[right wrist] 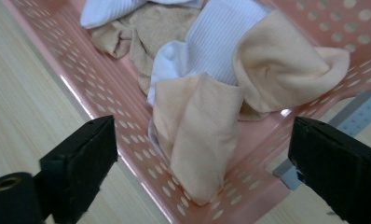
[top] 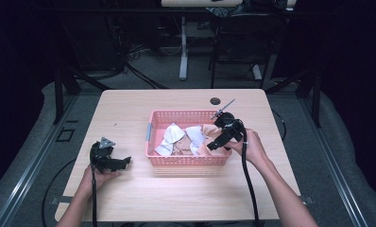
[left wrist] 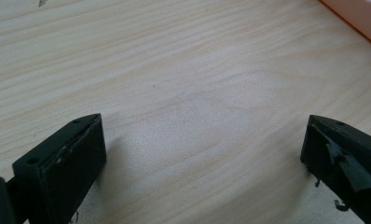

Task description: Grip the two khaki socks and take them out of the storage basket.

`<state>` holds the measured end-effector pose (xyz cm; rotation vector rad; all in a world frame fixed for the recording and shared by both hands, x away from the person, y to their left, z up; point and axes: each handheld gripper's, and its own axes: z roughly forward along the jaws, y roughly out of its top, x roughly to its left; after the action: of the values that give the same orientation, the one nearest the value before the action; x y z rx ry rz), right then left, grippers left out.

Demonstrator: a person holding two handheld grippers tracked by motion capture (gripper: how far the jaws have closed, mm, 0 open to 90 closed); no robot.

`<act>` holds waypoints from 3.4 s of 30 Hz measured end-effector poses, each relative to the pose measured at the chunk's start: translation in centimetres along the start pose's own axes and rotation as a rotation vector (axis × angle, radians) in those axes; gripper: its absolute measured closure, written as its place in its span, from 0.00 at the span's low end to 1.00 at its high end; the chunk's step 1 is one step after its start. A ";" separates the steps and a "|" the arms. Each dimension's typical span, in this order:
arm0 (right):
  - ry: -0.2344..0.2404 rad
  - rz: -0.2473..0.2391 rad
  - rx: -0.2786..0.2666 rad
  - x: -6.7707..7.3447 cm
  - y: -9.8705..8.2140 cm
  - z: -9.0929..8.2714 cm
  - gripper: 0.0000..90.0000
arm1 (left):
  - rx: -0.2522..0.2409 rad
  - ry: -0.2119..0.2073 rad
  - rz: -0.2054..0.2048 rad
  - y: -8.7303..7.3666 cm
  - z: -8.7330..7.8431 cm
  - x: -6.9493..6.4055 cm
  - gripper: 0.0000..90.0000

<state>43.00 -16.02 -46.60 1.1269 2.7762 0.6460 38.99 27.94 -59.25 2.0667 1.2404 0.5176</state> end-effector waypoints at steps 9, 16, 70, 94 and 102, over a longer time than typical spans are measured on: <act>-0.056 0.069 0.079 -0.5 0.9 2.5 0.40 | 0.001 0.002 -0.002 0.0 0.0 0.0 0.00; -0.054 0.095 0.112 -1.5 1.3 4.1 0.65 | 0.000 0.001 -0.002 0.0 0.0 0.0 0.00; -0.006 -0.012 -0.084 0.8 4.2 -6.9 0.96 | 0.001 0.001 -0.001 0.0 0.0 0.0 0.00; 0.001 -0.023 -0.122 0.7 4.3 -9.9 0.96 | 0.001 0.001 -0.001 0.0 0.0 0.0 0.00; -0.004 -0.007 -0.140 0.3 4.0 -10.8 0.96 | 0.001 0.001 -0.002 0.0 0.0 0.0 0.00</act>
<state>42.97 -17.06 -35.08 1.0888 2.6823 0.8216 38.96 27.94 -59.24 2.0663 1.2430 0.5177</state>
